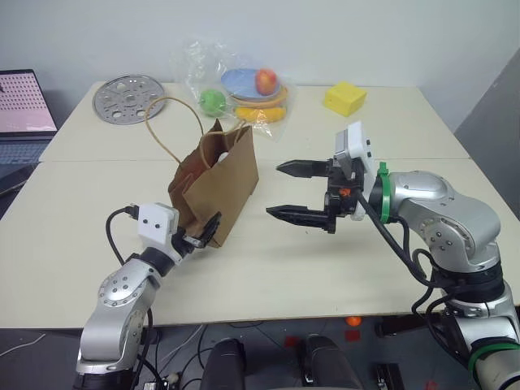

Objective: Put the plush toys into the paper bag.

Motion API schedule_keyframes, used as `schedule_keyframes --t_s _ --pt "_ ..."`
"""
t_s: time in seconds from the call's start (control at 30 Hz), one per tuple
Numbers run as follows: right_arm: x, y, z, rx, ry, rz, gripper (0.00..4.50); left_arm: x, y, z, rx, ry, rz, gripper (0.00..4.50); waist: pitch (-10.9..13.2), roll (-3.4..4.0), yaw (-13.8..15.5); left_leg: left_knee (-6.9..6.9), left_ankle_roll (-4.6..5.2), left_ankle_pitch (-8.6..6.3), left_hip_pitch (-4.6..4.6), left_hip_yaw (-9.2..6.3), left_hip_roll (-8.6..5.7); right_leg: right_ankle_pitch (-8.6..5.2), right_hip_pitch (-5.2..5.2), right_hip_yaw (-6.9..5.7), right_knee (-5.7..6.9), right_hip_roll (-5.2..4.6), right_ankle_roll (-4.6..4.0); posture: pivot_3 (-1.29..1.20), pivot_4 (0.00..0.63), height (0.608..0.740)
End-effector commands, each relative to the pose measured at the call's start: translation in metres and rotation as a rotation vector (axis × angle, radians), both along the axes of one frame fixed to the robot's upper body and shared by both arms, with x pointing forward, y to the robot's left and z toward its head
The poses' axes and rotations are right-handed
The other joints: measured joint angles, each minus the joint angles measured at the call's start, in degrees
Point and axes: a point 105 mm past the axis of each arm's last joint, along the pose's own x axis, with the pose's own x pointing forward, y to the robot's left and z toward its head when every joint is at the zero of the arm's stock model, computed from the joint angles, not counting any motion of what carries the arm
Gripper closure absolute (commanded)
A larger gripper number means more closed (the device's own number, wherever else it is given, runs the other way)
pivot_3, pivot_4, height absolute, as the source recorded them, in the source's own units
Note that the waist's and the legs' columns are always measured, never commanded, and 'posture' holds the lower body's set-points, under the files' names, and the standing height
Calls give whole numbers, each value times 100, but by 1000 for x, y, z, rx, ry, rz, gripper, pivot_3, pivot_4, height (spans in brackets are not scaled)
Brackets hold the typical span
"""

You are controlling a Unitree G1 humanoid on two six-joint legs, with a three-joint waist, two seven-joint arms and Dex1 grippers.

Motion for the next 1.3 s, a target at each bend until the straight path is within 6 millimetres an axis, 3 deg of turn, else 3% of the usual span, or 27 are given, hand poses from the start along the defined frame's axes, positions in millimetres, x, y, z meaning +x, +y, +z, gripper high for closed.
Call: schedule_keyframes --t_s 0.03,0.3,0.33,0.5,0.6,0.73,0.83,0.93,1.13,1.3 --pt "-5 -2 8 12 -43 1 0 3 -4 10 4 -57 -14 1789 0 0 0 -1 0 0 0 0 1 0 0 0 0 -1 0 0 150 740" --pt "-2 -3 9 9 -49 -12 0 8 -2 11 3 -72 -16 4297 0 0 1 0 0 0 0 2 0 0 1 -1 0 0 0 0 150 740" --pt "-2 -4 9 8 -50 -12 0 9 -2 13 -3 -76 -17 4443 0 0 1 0 0 0 0 1 0 0 1 -2 0 0 0 0 150 740" --pt "0 -6 12 10 -62 -26 0 11 -5 27 -11 -91 -76 4443 0 0 0 0 0 0 0 2 0 0 1 -3 1 0 0 0 150 740" --pt "1 -12 18 11 -78 -46 0 14 -8 45 4 -115 -171 4443 0 0 1 1 0 0 -1 3 -2 0 1 -7 1 1 0 0 150 740" --pt "2 -22 30 9 -92 -64 0 13 -22 67 -19 -132 -347 4443 1 0 5 0 0 0 -2 4 -2 0 2 -6 -2 1 0 0 150 740" --pt "-3 -39 48 -2 -78 -71 0 15 -43 80 -9 -134 -572 4443 4 2 27 -1 0 -1 -6 7 -4 0 1 -7 -8 1 1 0 150 740" --pt "-11 -50 52 -48 -52 -70 0 19 -57 68 -9 -27 -811 4443 3 1 48 -1 0 -1 -8 4 -28 -1 2 -15 -13 2 -1 0 150 740" --pt "-16 -55 49 -71 -27 -93 0 20 -65 57 -1 97 -1058 4443 4 3 -31 -6 11 -9 -9 -2 -22 1 -2 -4 -18 10 5 0 150 740" --pt "-25 -55 41 -84 4 -108 0 38 -74 47 93 96 -1135 4443 4 3 20 -5 11 -9 -13 -9 -14 -3 -2 -24 -9 24 10 0 150 740"
